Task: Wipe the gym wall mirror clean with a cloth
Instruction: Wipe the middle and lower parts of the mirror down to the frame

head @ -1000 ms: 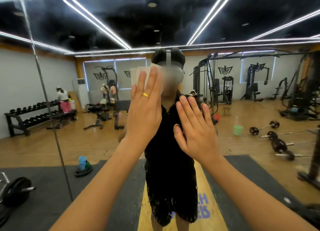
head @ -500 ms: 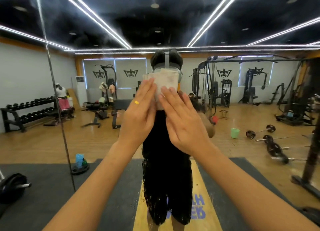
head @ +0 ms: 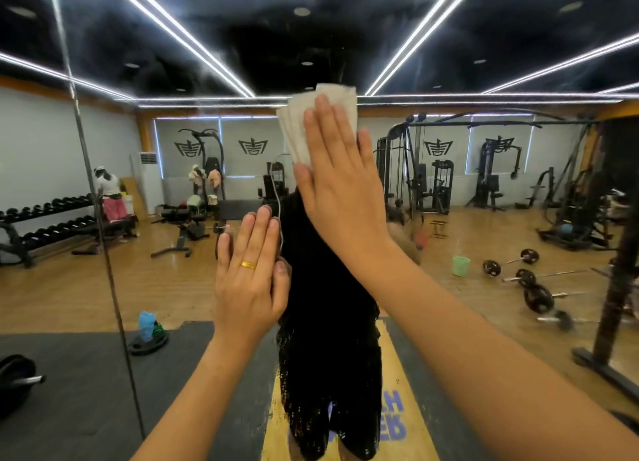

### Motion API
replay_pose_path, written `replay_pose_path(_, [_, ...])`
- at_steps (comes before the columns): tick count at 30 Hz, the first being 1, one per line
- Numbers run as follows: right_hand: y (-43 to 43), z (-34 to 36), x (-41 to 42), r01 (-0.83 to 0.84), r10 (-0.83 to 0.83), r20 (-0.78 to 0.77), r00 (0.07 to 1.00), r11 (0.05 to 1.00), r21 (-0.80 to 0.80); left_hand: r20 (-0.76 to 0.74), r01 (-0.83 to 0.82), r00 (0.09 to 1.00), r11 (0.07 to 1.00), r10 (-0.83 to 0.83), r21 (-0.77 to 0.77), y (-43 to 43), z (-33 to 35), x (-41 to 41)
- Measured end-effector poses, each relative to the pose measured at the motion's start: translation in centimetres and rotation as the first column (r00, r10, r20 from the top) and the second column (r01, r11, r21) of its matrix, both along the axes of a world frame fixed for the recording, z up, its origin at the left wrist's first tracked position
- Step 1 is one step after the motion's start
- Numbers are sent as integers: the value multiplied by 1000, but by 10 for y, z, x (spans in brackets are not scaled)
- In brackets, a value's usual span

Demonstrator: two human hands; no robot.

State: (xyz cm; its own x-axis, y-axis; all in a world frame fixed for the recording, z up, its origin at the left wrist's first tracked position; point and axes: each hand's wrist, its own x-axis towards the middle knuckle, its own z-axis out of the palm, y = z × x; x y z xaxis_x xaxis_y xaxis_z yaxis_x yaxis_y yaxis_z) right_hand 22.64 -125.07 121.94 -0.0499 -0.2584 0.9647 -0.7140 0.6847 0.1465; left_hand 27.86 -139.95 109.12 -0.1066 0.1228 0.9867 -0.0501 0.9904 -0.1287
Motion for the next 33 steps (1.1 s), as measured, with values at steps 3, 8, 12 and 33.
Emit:
replay_pose_path(3, [0,35,-5,-2,3,11,1000,995,-97,-4,-9,1000,1000,9,-6,-1,-1,-1])
replay_pose_path(8, [-4,2,0,-36,48,77,996,988,-150,1,-27,1000,1000,27,-13,-3,0,-1])
replay_pose_path(12, [9,-45,-2,-2,4,49,999,999,-47,-2,-28,1000,999,27,-18,-1,-2,-1])
replay_pose_path(33, [-1,14,-10,-96,93,-78,993,994,-42,5,-41,999,999,41,-29,-4,-2,-2])
